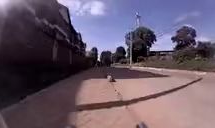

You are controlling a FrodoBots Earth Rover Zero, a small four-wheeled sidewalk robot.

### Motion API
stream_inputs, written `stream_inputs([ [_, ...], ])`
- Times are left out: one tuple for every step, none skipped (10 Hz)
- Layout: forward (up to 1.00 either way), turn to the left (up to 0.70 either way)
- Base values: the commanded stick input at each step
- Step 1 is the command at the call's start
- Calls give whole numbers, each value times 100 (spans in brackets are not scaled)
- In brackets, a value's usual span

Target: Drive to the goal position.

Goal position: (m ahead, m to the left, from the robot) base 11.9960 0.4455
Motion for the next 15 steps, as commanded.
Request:
stream_inputs([
  [100,0],
  [100,0],
  [100,0],
  [100,0],
  [100,0],
  [100,0],
  [100,0],
  [100,26],
  [100,40],
  [100,39],
  [100,36],
  [100,12],
  [100,0],
  [100,0],
  [100,0],
])
